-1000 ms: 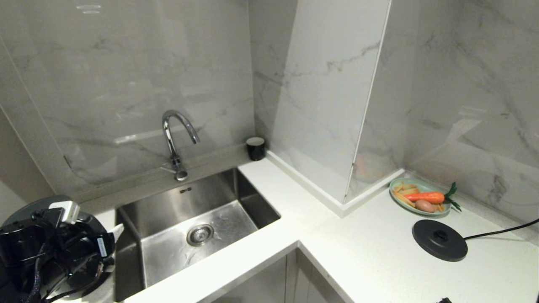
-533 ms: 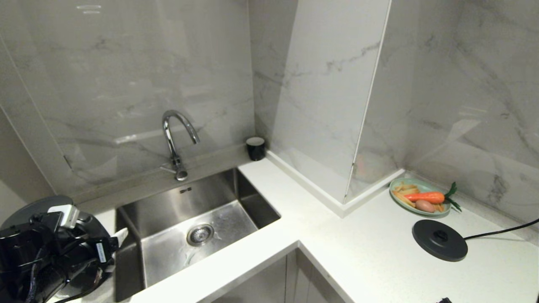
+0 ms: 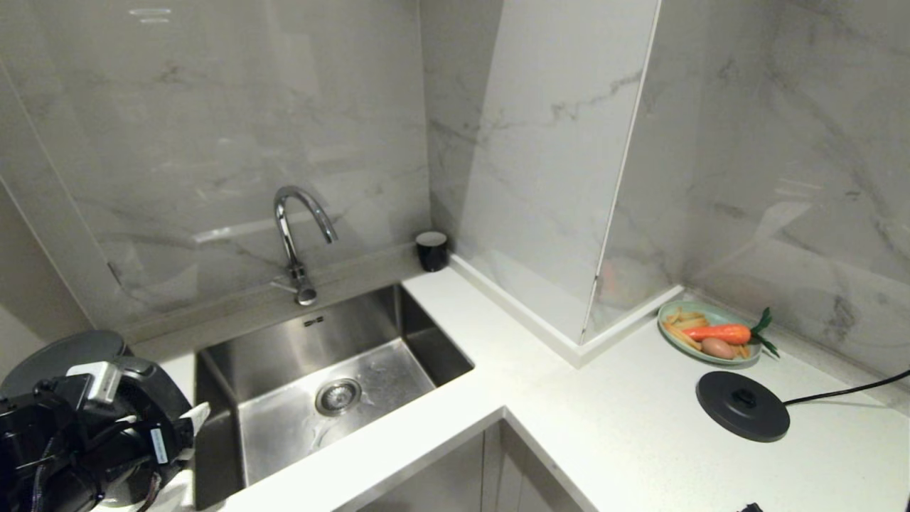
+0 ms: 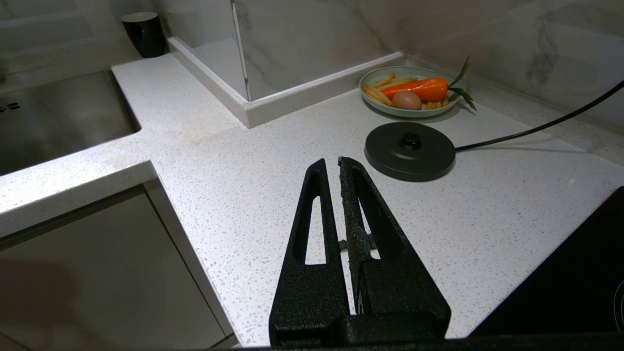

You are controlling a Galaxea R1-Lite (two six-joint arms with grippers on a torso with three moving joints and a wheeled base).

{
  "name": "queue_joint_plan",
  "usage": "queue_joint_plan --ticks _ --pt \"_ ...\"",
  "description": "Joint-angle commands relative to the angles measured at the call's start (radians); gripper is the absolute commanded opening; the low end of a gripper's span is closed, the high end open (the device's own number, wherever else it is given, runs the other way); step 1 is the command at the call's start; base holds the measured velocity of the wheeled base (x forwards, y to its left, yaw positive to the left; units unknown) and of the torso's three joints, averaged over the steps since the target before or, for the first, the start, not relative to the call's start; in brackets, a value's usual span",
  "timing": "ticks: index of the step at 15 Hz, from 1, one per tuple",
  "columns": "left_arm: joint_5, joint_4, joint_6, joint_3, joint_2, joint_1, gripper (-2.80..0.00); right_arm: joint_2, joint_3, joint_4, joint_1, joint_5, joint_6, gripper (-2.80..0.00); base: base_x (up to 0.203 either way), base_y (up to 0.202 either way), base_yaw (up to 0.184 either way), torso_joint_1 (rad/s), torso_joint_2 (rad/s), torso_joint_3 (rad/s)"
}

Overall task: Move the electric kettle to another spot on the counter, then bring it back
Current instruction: Place it by the sink

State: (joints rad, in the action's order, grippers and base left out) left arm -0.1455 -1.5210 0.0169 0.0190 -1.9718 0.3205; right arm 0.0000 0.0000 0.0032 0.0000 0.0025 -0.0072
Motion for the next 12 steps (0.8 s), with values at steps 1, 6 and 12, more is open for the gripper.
queue_joint_plan --ticks 1,6,12 --pt "0.002 -0.009 -0.002 -0.017 0.029 0.015 0.0 0.0 0.0 0.0 0.0 0.001 0.0 -2.8 0.0 0.0 0.0 0.0 0.0 0.0" --pt "0.003 -0.006 0.001 -0.017 0.107 0.048 0.0 0.0 0.0 0.001 0.0 0.001 0.0 -2.8 0.0 0.0 0.0 0.0 0.0 0.0" --pt "-0.014 0.27 0.006 -0.017 0.426 0.047 0.0 0.0 0.0 0.001 0.0 0.001 0.0 -2.8 0.0 0.0 0.0 0.0 0.0 0.0"
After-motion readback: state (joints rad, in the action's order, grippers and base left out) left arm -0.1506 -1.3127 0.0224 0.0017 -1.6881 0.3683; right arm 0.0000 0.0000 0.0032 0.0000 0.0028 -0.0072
